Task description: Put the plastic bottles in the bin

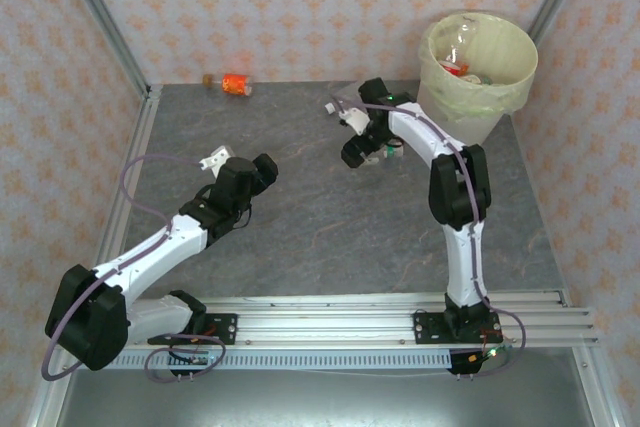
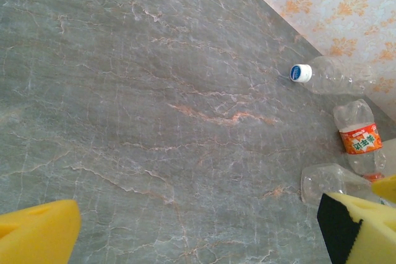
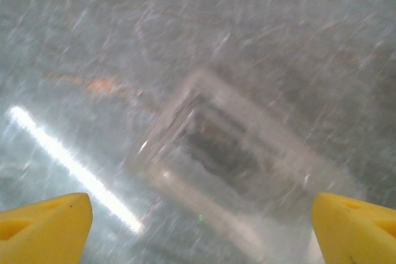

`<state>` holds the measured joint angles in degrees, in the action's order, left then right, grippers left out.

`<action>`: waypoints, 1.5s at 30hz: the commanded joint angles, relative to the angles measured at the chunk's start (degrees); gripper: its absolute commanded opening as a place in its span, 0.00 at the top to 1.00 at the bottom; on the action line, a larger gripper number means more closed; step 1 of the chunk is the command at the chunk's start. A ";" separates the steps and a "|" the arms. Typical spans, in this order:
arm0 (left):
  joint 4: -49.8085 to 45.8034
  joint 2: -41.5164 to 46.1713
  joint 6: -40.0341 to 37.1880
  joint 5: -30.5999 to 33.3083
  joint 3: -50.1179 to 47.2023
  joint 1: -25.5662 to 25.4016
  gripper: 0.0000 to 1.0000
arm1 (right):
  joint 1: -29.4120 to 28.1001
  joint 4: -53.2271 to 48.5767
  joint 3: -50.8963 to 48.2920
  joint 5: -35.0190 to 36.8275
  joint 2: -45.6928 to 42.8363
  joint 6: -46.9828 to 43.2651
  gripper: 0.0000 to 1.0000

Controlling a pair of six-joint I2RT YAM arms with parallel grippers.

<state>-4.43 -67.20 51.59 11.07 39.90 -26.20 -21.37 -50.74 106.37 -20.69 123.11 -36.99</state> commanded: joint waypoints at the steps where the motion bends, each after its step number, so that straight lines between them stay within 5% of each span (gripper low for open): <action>1: 0.66 -1.45 0.59 0.34 0.68 0.40 0.00 | -0.29 3.01 -3.62 -0.15 -4.39 -3.52 0.07; 19: -1.01 -3.07 0.64 0.85 1.80 0.40 0.00 | -0.98 5.14 -0.53 10.82 3.30 -30.33 0.02; 28: -1.01 -4.82 0.97 -0.17 3.14 0.38 0.00 | -2.95 9.19 -2.45 13.36 5.73 -30.12 0.05; 33: -0.86 -5.64 0.98 -0.96 3.63 0.36 0.00 | -2.95 7.76 -2.50 12.40 5.66 -26.03 0.13; 36: -0.92 -5.77 0.93 -1.13 3.70 0.39 0.00 | -2.85 9.04 -3.65 13.94 4.82 -24.34 0.37; 45: -0.21 -5.66 0.73 -1.76 3.43 0.36 0.00 | -1.39 8.44 -2.23 8.36 -2.28 -13.11 0.50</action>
<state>-4.62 -72.60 51.62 9.32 42.30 -26.20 -23.79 -41.12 103.37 -9.52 126.78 -56.60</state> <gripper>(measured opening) 0.999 0.614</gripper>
